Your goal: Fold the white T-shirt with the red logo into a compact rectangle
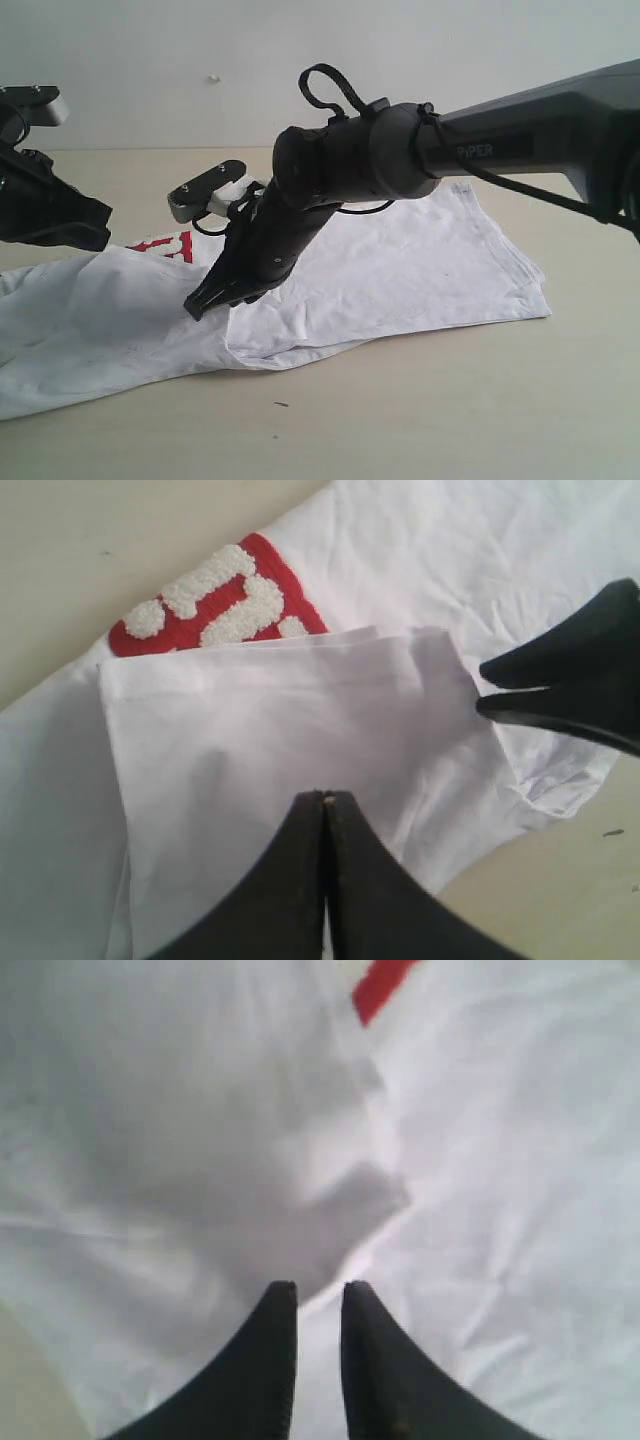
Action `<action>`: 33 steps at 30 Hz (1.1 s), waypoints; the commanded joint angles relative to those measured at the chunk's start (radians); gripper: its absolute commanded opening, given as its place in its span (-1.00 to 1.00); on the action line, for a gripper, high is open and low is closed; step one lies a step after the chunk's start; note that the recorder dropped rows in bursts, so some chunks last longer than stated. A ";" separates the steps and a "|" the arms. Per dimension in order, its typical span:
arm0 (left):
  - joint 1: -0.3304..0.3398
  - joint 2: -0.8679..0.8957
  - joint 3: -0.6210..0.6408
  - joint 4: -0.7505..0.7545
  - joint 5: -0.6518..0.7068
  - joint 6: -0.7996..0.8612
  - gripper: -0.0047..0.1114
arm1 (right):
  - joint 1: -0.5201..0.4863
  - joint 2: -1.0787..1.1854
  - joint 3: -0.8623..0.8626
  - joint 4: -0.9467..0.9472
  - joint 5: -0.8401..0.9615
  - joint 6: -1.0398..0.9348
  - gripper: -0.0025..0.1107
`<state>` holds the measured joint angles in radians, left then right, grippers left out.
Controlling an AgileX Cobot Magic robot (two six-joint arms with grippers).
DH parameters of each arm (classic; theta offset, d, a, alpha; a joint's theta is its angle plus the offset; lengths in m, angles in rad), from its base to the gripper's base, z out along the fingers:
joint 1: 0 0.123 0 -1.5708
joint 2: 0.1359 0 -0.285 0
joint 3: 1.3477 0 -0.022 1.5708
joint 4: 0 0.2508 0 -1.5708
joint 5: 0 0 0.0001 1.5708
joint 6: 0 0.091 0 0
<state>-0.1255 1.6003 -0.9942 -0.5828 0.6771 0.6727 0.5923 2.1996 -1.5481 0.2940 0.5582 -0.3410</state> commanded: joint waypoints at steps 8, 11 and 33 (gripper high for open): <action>-0.004 0.004 0.018 -0.005 0.074 0.000 -0.92 | 0.001 -0.014 -0.005 -0.098 0.028 0.122 -0.63; -0.004 0.033 0.053 -0.005 0.081 0.018 -0.92 | -0.002 -0.036 -0.005 -0.172 0.045 0.173 -0.72; -0.004 0.254 0.054 0.583 0.099 -0.448 -0.92 | -0.305 -0.176 0.121 -0.381 0.175 0.321 -0.96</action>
<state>-0.1255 1.8503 -0.9205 -0.0179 0.7771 0.2427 0.3281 2.0318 -1.4681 -0.0784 0.7618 -0.0061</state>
